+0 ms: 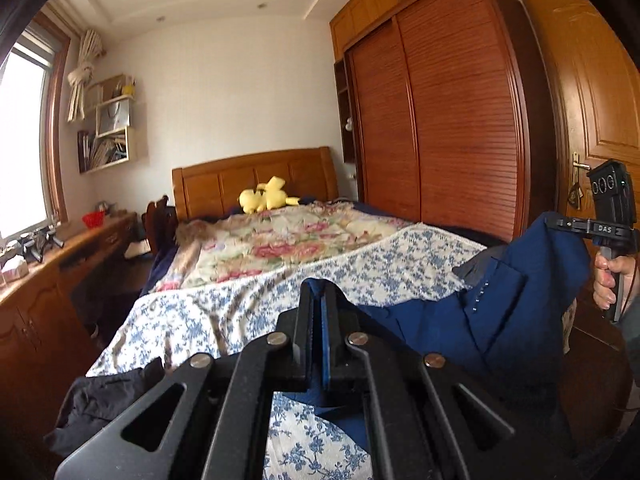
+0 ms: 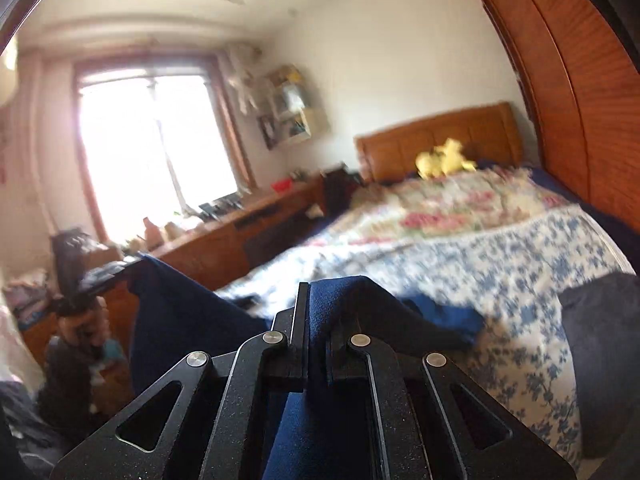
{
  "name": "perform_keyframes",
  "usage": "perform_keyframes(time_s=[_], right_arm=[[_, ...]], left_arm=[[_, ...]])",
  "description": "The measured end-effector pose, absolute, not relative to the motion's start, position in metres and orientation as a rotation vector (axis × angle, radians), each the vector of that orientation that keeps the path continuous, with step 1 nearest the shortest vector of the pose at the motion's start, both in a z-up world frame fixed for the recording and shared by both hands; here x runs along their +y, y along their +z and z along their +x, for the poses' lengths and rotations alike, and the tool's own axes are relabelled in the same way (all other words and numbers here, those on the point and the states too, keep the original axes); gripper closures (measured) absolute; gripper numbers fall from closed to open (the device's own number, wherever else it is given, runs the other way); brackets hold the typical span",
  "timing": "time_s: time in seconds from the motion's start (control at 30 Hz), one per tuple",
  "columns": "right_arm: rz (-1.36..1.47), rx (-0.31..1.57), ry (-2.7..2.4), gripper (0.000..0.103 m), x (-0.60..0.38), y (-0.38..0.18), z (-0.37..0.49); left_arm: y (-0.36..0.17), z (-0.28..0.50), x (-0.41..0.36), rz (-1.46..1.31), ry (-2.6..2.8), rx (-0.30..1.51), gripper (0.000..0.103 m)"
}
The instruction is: Fold large clothes
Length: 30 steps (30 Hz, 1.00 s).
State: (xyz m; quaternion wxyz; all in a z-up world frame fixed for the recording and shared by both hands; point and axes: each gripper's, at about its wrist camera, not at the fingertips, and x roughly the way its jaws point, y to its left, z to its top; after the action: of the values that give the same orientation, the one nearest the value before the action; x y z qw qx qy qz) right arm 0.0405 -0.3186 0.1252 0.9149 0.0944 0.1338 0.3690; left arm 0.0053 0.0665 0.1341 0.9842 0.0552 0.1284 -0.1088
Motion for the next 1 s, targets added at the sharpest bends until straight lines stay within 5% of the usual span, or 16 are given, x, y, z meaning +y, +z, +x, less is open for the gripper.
perform_keyframes(time_s=[0.2,0.6,1.0], right_arm=[[0.154,0.269,0.662,0.100,-0.339,0.134,0.046],[-0.064,0.455,0.376,0.100,-0.305,0.019,0.189],[-0.106,0.619,0.241,0.092,-0.289,-0.054,0.256]], left_arm=[[0.126,0.039,0.085,0.107,-0.163,0.297,0.103],[0.023,0.195,0.087,0.064,-0.099,0.455,0.103],[-0.051,0.236,0.093,-0.026,-0.096,0.466,0.103]])
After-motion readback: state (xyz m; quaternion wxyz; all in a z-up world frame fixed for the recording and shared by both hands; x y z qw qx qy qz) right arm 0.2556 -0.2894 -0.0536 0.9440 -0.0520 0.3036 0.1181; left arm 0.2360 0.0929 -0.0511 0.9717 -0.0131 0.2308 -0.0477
